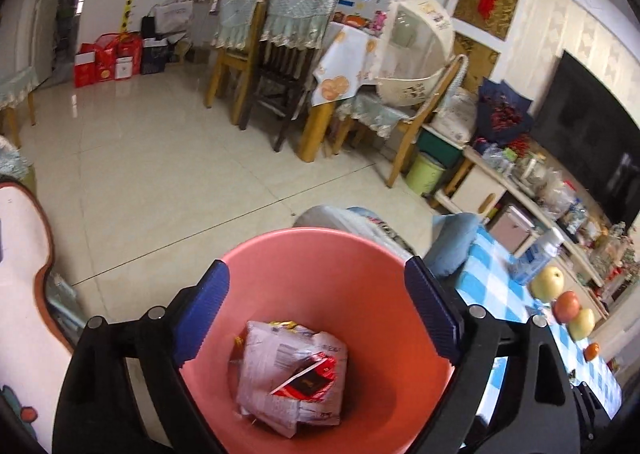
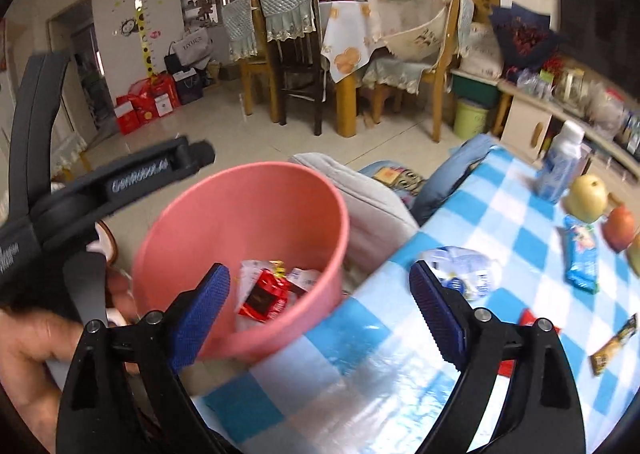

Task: Collect trash
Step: 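Move both tools back over the table toward the Magico bottle and Coffeemix stick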

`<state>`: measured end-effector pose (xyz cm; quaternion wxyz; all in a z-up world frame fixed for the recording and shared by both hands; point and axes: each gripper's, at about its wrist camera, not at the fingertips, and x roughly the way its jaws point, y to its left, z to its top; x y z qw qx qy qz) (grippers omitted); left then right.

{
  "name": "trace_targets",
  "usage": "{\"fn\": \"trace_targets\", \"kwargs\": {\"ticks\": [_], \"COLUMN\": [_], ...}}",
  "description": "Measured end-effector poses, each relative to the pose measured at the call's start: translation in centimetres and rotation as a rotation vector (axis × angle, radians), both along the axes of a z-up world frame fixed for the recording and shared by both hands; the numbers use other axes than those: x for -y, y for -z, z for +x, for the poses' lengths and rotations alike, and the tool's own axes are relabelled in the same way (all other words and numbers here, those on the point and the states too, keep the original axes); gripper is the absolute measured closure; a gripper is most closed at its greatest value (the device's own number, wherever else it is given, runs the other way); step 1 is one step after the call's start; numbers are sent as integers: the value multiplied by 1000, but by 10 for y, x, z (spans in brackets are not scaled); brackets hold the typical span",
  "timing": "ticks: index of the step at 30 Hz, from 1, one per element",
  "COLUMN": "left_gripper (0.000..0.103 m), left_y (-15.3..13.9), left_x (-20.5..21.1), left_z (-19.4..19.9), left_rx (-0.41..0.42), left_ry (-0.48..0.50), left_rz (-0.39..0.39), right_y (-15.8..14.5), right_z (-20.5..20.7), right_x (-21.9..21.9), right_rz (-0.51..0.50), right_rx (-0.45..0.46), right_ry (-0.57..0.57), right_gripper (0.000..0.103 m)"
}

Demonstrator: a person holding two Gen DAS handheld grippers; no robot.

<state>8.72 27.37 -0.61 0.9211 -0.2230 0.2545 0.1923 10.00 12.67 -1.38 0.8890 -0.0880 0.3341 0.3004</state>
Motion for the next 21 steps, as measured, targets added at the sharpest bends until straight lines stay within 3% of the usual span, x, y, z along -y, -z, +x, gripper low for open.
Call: {"fn": "trace_targets", "kwargs": {"ticks": [5, 12, 21], "left_gripper": [13, 13, 13], "left_y": [-4, -12, -23], "left_x": [17, 38, 76], "left_z": [2, 14, 17], "left_rx": [45, -4, 67], "left_ry": [50, 55, 182], "left_rz": [40, 125, 151], "right_y": [4, 6, 18], "right_z": [-11, -27, -39], "right_x": [21, 47, 92], "right_rz": [-48, -112, -26], "right_rx": [56, 131, 21], "right_ry": [9, 41, -4], "right_gripper": [8, 5, 5]}}
